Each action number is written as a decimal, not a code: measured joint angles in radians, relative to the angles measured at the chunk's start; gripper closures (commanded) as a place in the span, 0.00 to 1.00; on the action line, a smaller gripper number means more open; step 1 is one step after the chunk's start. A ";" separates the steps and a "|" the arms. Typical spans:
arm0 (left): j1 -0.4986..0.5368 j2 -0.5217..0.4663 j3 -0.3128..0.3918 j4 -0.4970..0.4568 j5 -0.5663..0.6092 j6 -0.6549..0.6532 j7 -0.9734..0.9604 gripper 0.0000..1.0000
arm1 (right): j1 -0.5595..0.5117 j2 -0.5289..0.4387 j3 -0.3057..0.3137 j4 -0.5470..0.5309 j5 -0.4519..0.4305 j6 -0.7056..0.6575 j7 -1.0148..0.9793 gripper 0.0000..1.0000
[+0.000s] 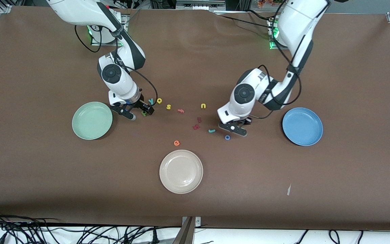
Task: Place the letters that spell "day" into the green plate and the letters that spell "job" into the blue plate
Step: 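Place the pink d on the blue plate while the right gripper carries green d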
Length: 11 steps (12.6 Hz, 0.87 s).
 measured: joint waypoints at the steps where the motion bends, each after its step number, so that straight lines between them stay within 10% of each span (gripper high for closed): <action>1: 0.037 -0.027 0.000 0.003 0.000 -0.047 0.052 0.99 | 0.000 0.012 -0.003 0.000 -0.004 0.010 0.000 0.27; 3: 0.131 -0.072 0.002 0.003 0.000 -0.114 0.194 0.99 | 0.000 0.023 -0.005 0.000 -0.007 0.019 0.000 0.36; 7: 0.306 -0.084 0.007 -0.009 0.000 -0.165 0.446 0.99 | 0.000 0.029 -0.040 0.001 -0.029 0.020 0.000 0.91; 9: 0.371 -0.078 0.008 -0.020 0.000 -0.194 0.483 0.89 | 0.000 0.028 -0.042 0.006 -0.029 0.021 0.000 0.92; 10: 0.399 -0.072 0.009 -0.021 0.000 -0.196 0.492 0.69 | 0.000 0.028 -0.042 0.008 -0.029 0.021 0.000 0.92; 11: 0.421 -0.065 0.009 -0.021 0.000 -0.196 0.496 0.04 | 0.000 0.026 -0.043 0.010 -0.030 0.022 0.000 0.92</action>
